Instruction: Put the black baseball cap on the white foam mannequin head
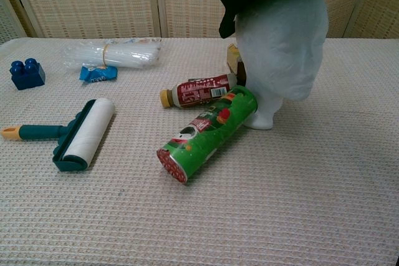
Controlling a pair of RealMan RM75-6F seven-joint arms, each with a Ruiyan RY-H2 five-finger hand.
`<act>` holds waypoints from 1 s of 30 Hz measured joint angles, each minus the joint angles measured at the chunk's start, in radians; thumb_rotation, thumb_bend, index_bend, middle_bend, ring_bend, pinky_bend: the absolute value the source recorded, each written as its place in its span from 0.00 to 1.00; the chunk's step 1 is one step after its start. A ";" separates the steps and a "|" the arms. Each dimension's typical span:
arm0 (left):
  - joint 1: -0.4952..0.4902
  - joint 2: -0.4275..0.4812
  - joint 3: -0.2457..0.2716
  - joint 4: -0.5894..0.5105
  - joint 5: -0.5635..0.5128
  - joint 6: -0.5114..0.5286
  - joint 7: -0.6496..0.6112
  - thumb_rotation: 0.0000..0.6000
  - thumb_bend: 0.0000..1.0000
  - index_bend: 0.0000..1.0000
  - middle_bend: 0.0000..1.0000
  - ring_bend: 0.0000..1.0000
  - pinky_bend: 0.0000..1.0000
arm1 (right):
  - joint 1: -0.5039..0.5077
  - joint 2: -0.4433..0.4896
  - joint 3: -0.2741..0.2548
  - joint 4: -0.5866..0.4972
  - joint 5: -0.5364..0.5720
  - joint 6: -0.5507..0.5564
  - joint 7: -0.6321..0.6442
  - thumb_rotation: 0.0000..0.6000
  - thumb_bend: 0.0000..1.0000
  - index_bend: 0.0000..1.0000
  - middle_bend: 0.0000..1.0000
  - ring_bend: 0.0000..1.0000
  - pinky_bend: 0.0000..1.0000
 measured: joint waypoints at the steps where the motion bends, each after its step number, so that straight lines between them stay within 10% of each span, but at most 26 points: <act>1: 0.000 0.001 0.000 0.000 0.000 0.000 -0.003 1.00 0.13 0.09 0.09 0.01 0.18 | -0.011 -0.003 -0.006 0.005 -0.002 0.006 0.006 1.00 0.36 0.92 0.31 0.00 0.00; 25: 0.007 0.026 -0.001 -0.011 0.004 0.015 -0.041 1.00 0.13 0.09 0.09 0.01 0.18 | -0.143 -0.177 -0.077 0.294 0.010 -0.012 0.163 1.00 0.33 0.91 0.31 0.00 0.00; 28: 0.007 0.026 -0.001 -0.011 0.003 0.016 -0.041 1.00 0.13 0.09 0.09 0.01 0.18 | -0.158 -0.177 -0.089 0.312 0.009 -0.017 0.179 1.00 0.26 0.62 0.24 0.00 0.00; 30: 0.008 0.027 0.000 -0.011 0.003 0.016 -0.041 1.00 0.13 0.09 0.09 0.01 0.18 | -0.172 -0.167 -0.097 0.311 0.009 -0.028 0.183 1.00 0.22 0.21 0.10 0.00 0.00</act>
